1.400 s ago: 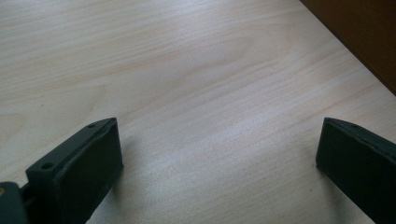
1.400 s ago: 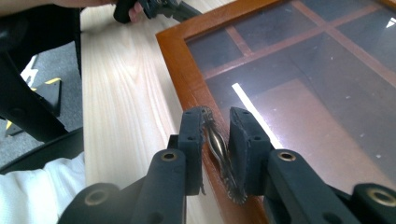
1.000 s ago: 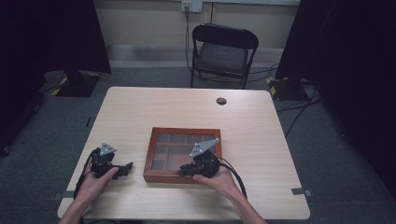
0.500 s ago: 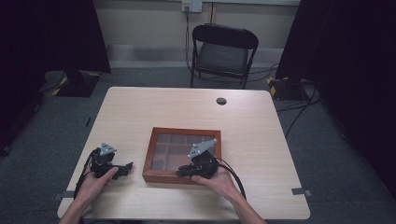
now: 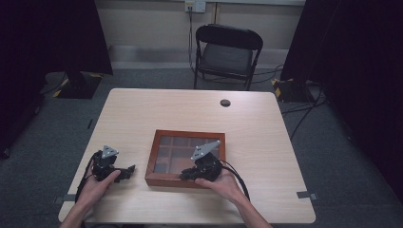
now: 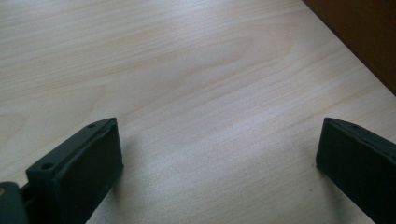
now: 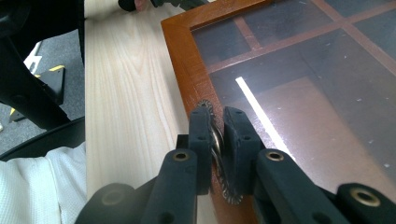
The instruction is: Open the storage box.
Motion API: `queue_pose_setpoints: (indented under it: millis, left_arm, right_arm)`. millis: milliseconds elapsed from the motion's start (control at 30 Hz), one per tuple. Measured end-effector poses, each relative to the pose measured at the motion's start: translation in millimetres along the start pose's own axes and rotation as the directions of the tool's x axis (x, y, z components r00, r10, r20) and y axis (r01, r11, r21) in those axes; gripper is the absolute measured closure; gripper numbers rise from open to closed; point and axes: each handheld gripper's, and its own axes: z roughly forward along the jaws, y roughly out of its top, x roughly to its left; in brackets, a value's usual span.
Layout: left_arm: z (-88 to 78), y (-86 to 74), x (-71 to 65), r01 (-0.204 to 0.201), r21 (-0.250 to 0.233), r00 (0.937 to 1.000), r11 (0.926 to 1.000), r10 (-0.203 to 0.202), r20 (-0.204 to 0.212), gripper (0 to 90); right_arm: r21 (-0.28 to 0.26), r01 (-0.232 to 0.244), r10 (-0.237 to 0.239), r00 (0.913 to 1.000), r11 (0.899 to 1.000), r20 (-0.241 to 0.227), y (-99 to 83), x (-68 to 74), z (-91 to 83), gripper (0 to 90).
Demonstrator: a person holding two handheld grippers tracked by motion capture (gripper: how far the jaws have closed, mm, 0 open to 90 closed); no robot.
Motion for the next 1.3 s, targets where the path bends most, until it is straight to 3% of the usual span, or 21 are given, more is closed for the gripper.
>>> queue_pose_setpoints:
  millis: [1300]
  left_arm:
    - [-0.2,0.1,0.1,-0.001,0.002,1.0,1.0,0.001,0.0,0.0]
  right_arm:
    - [-0.009,0.022,-0.022,0.9996,1.0,-0.019,17.5,-1.0,-15.0,82.7]
